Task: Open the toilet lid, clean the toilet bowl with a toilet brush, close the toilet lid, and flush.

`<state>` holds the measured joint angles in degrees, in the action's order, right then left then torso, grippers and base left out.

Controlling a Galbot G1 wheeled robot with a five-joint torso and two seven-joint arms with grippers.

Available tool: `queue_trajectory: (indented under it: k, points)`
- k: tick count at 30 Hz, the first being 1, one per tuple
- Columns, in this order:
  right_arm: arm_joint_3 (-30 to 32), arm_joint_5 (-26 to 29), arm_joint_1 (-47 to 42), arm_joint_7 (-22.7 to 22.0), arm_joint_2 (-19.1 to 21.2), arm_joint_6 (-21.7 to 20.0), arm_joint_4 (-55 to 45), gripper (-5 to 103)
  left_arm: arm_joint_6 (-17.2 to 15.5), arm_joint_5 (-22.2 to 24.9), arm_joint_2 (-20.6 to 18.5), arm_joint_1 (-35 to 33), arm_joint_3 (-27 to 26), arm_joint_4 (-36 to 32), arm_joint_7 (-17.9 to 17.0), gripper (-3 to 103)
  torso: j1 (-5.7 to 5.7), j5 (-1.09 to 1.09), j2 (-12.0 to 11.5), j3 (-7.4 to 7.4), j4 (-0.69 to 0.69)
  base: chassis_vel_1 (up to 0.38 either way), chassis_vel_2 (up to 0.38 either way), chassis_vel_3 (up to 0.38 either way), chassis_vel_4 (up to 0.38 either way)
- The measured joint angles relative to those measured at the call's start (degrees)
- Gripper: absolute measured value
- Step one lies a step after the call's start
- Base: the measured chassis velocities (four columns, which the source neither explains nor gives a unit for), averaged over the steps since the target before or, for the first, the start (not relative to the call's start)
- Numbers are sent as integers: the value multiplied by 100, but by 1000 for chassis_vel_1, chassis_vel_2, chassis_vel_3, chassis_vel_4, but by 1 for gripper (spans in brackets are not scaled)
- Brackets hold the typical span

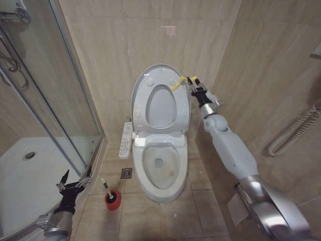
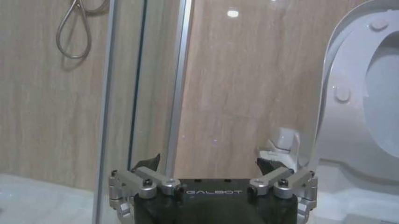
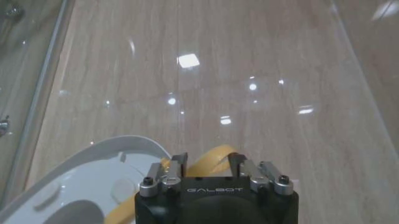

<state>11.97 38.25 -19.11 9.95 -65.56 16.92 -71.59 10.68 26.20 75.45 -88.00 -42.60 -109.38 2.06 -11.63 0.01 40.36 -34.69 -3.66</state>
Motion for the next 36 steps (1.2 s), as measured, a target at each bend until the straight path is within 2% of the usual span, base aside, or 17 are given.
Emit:
queue_trajectory:
  k: [6,7,10,11,13,14,15,20,21,22,26,28,31,34,36]
  points:
    - [197,221,-846,-192,395,-20,-1010,44,-2,-2,-10,15,35,-20,0,100,0,1,0,0,-2,0,0,0,0]
    - [245,245,-999,-223,450,-27,-1186,71,-2,-2,-13,16,41,-27,0,100,0,2,0,0,-2,0,0,0,0]
    - [494,331,-1779,-386,748,-35,-2142,71,-4,2,-18,27,62,-52,0,100,0,0,1,1,-1,0,0,0,0]
    - [494,331,-1779,-386,748,-35,-2142,71,-4,2,-18,27,62,-52,0,100,0,0,1,1,-1,0,0,0,0]
    - [758,335,-2552,-505,878,-30,-2826,71,-4,3,-16,32,82,-91,-1,100,1,0,1,1,0,0,0,0,0]
    - [868,330,-2807,-544,888,-29,-3020,97,-5,4,-11,31,91,-111,-2,100,1,1,0,1,0,0,0,0,0]
    - [868,330,-2807,-544,888,-29,-3020,97,-5,4,-11,31,91,-111,-2,100,1,1,0,1,0,0,0,0,0]
    - [1691,79,-4239,-676,667,-25,-3971,97,-16,32,44,-11,139,-339,-5,100,1,0,1,1,-2,0,0,0,0]
    - [1691,79,-4239,-676,667,-25,-3971,97,-16,32,44,-11,139,-339,-5,100,1,0,1,1,-2,0,0,0,0]
    - [1874,-31,-4565,-700,551,-20,-4181,100,-16,42,54,-47,144,-403,-5,100,1,-1,1,1,-1,0,0,0,0]
    - [2132,-236,-5024,-710,303,-3,-4488,100,-17,66,69,-114,142,-540,-5,100,1,0,1,1,0,0,0,0,0]
    - [2387,-516,-5600,-710,-29,32,-4833,100,-18,107,90,-181,124,-703,-6,100,1,-2,1,1,0,0,0,0,0]
    - [2478,-645,-5956,-705,-209,73,-4970,100,-20,125,100,-225,121,-787,-6,100,1,-2,1,1,0,0,0,0,0]
    - [2526,-956,-6605,-709,-512,279,-5074,100,-42,167,98,-274,111,-1025,-6,100,1,-1,1,1,-1,0,0,0,0]
    - [2516,-1040,-6769,-711,-569,375,-5085,100,-55,186,95,-291,108,-1100,-6,100,1,-1,1,0,-1,0,0,0,0]
